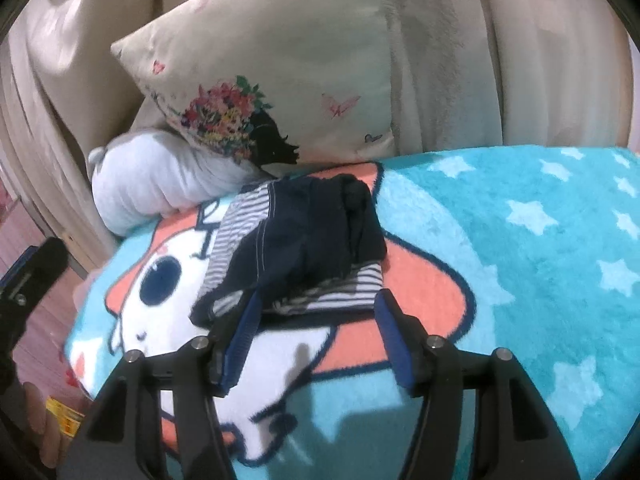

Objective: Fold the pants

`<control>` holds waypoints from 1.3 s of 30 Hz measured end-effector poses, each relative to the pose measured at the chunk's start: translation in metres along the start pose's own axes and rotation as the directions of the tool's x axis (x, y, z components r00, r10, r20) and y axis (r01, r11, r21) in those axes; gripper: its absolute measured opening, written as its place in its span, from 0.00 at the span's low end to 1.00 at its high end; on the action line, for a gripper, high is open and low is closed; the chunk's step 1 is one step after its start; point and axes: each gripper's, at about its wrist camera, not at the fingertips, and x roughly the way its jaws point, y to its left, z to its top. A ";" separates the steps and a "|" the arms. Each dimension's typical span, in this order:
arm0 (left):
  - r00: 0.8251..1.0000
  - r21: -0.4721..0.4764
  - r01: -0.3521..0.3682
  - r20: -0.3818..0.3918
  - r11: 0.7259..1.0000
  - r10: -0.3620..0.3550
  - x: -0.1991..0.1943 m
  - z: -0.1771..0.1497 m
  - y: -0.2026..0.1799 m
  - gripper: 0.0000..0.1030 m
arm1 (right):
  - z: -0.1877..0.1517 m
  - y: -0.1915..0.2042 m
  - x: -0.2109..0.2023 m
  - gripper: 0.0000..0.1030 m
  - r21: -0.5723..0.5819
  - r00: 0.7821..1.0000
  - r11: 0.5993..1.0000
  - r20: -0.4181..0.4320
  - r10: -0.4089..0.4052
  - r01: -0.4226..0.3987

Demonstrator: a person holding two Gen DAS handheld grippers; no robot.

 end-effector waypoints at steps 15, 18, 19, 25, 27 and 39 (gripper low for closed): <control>0.989 -0.054 0.019 -0.147 0.998 -0.027 0.028 -0.024 0.013 1.00 | -0.015 0.019 0.010 0.63 -0.091 0.996 0.994 -0.049 -0.069 0.064; 0.984 -0.068 0.035 -0.174 0.997 -0.046 0.035 -0.027 0.016 1.00 | -0.016 0.023 0.014 0.63 -0.103 0.995 0.992 -0.059 -0.079 0.072; 0.982 -0.073 0.040 -0.183 0.996 -0.053 0.037 -0.027 0.017 1.00 | -0.016 0.024 0.014 0.63 -0.107 0.995 0.991 -0.060 -0.084 0.077; 0.977 -0.094 0.051 -0.202 0.994 -0.070 0.044 -0.030 0.022 1.00 | -0.014 0.028 0.018 0.64 -0.120 0.992 0.987 -0.064 -0.111 0.102; 0.975 -0.102 0.056 -0.210 0.993 -0.077 0.046 -0.032 0.024 1.00 | -0.014 0.028 0.021 0.64 -0.121 0.991 0.987 -0.068 -0.113 0.104; 0.959 -0.142 0.080 -0.258 0.987 -0.115 0.062 -0.038 0.032 1.00 | -0.017 0.040 0.029 0.65 -0.164 0.989 0.981 -0.078 -0.122 0.108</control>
